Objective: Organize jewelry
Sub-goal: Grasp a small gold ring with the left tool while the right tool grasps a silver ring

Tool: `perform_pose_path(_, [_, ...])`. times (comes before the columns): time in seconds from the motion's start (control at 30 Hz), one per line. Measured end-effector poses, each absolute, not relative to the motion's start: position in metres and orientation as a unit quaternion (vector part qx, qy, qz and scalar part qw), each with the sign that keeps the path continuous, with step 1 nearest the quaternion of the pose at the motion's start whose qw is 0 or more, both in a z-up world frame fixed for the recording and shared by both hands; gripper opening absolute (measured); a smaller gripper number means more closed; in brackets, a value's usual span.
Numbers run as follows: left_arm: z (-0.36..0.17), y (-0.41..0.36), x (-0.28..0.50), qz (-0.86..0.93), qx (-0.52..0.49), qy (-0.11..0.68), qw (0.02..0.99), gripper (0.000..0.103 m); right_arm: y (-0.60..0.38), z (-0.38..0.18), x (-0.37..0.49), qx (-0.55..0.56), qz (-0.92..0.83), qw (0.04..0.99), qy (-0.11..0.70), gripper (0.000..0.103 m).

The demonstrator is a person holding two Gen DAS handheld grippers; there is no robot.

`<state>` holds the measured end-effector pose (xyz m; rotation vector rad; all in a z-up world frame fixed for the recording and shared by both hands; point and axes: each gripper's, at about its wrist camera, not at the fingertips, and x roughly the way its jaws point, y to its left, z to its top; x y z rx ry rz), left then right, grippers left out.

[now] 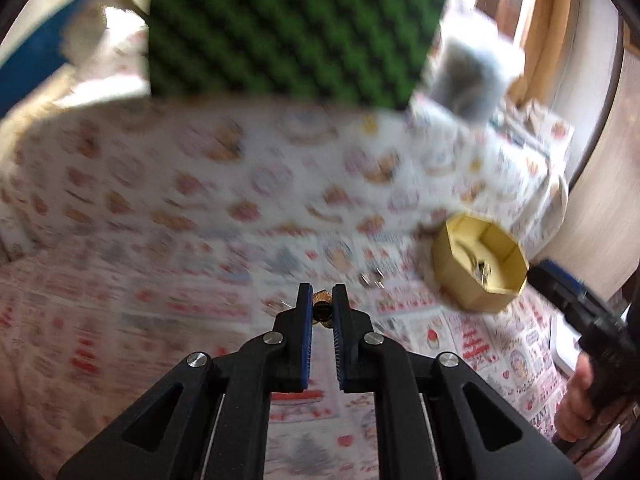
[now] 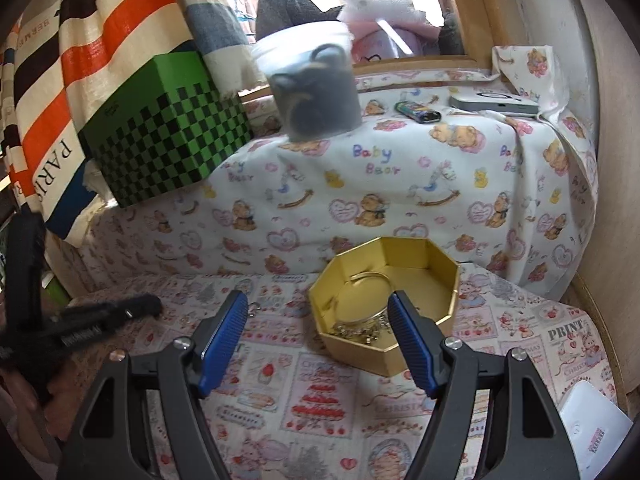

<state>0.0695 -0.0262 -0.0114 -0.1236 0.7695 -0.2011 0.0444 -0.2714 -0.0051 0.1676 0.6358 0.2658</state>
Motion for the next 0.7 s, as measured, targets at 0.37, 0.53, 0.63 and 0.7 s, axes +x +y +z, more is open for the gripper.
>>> perform_pose_path(0.37, [-0.008,0.009,0.071,-0.072,-0.067,0.354,0.93,0.009,-0.212,-0.002,0.062,0.039,0.155,0.916,0.369,0.083])
perform_pose_path(0.53, [-0.027,0.014,0.084,-0.071,-0.083,0.39,0.914,0.009,-0.169,-0.011,0.086,-0.016,0.158,0.892,0.423,0.084])
perform_pose_path(0.63, [-0.031,0.022,0.086,-0.059,-0.09,0.392,0.913,0.009,-0.156,-0.026,0.106,-0.013,0.141,0.877,0.459,0.084])
perform_pose_path(0.7, [-0.033,0.027,0.088,-0.055,-0.097,0.397,0.911,0.009,-0.153,-0.039,0.12,-0.003,0.127,0.866,0.483,0.068])
